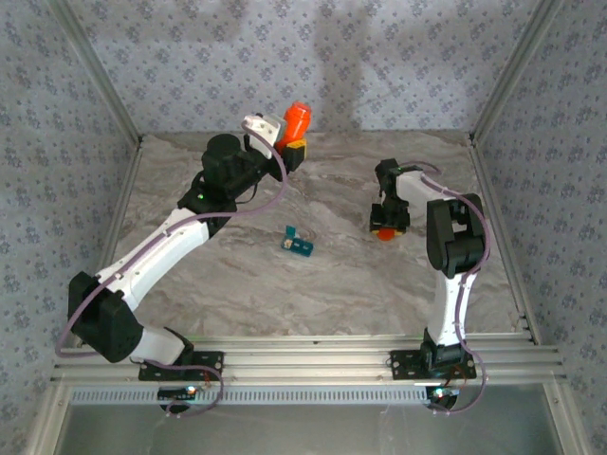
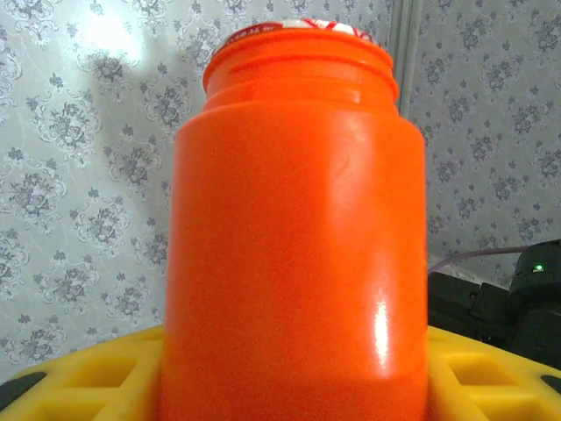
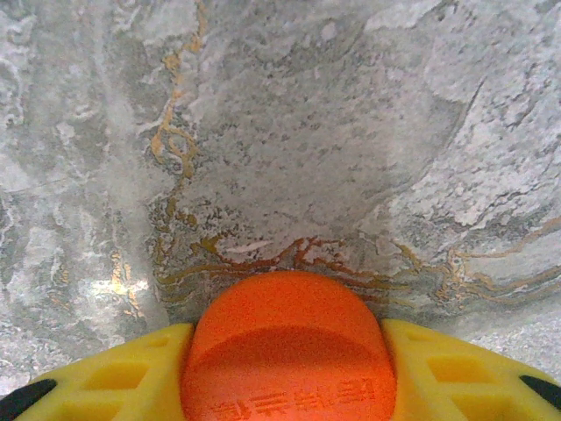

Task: Sort the pills into containers

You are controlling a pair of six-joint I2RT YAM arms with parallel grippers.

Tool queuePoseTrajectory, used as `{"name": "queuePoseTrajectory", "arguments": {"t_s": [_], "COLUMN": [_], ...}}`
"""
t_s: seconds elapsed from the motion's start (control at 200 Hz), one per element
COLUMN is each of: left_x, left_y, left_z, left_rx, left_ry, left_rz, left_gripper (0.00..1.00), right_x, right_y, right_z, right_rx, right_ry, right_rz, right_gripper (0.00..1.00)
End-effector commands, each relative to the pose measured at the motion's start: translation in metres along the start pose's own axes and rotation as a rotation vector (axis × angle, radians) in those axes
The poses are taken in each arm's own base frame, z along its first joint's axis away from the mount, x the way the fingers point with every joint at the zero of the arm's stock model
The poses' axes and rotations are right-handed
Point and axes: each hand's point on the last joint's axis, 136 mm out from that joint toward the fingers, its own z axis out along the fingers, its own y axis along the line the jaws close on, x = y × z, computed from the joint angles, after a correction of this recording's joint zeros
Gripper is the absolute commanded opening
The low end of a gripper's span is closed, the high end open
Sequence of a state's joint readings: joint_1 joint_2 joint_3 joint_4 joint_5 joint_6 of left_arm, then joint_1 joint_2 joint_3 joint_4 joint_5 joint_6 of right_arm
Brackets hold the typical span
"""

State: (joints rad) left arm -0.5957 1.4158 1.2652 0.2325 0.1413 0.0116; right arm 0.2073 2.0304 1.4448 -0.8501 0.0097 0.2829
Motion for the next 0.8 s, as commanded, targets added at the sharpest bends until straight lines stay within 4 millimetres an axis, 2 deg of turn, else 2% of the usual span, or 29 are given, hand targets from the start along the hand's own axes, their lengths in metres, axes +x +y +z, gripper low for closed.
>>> {"name": "queuePoseTrajectory", "arguments": {"t_s": [0.0,0.145,0.33,0.635,0.795], "left_x": [-0.007,0.001,0.017,0.058,0.077], "left_y": [0.001,-0.002,-0.002,-0.005,-0.01], "left_z": [-0.001,-0.002,0.0,0.008,0.015], "left_rx": [-0.008,0.005,0.016,0.063,0.102], "left_ry": [-0.029,-0.017,0.016,0.072,0.102], "left_rz": [-0.016,0.005,0.018,0.021,0.034], "left_gripper": [0.0,0.0,0.0,0.0,0.0], "right_x": [0.015,0.01,-0.003,-0.041,-0.053], "right_y": [0.007,0.011,0.023,0.043,0.049], "right_z": [0.009,-0.005,-0.04,-0.136,-0.18], "right_rx": [-0.028,-0.055,-0.12,-0.264,-0.35], "right_ry": [0.048,0.013,-0.038,-0.161,-0.203], "right_rz": [-0.013,-0.014,-0.012,-0.006,0.013], "right_gripper": [0.35,0.33,0.32,0.32,0.32]}}
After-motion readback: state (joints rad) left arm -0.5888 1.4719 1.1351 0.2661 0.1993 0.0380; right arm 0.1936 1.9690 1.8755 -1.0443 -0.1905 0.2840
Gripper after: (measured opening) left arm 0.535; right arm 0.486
